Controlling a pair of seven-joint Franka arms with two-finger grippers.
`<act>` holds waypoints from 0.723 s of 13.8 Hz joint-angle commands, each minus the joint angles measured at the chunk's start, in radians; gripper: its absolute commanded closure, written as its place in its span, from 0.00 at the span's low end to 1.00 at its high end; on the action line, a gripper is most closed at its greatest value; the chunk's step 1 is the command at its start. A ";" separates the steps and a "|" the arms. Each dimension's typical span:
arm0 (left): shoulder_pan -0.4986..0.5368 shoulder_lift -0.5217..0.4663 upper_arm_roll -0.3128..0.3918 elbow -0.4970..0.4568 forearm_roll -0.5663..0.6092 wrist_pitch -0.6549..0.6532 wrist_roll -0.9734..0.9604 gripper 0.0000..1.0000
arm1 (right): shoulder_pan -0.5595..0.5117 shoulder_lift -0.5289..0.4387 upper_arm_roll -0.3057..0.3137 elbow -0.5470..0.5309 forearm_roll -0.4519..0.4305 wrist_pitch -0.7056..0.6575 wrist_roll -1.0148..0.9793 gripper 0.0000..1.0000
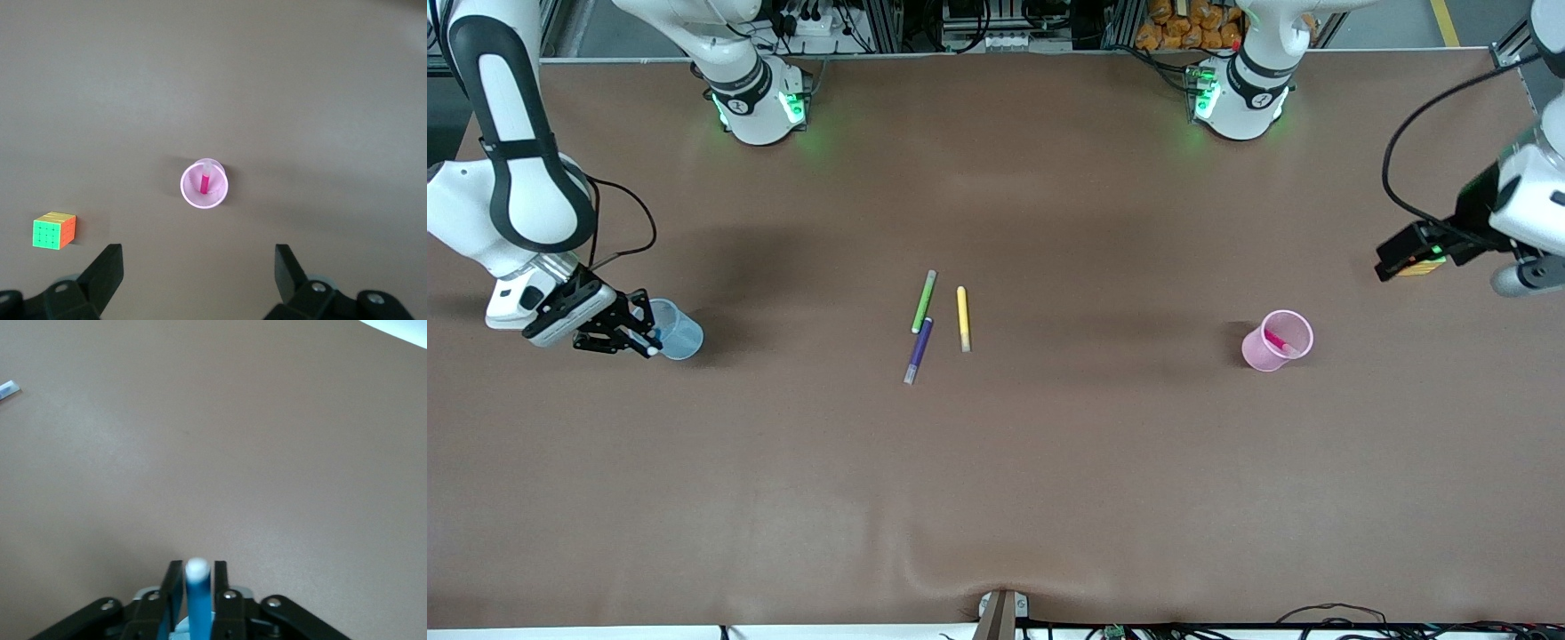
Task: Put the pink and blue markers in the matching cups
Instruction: 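Drop the pink marker into the pink cup and raise the left gripper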
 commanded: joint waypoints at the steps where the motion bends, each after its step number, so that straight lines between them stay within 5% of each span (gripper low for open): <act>1: -0.024 -0.077 0.012 -0.058 -0.016 -0.026 0.047 0.00 | -0.021 -0.021 0.016 -0.015 0.035 -0.021 -0.033 0.37; 10: -0.106 -0.147 0.129 -0.080 -0.054 -0.057 0.082 0.00 | 0.013 -0.028 0.024 0.071 0.030 -0.082 0.275 0.29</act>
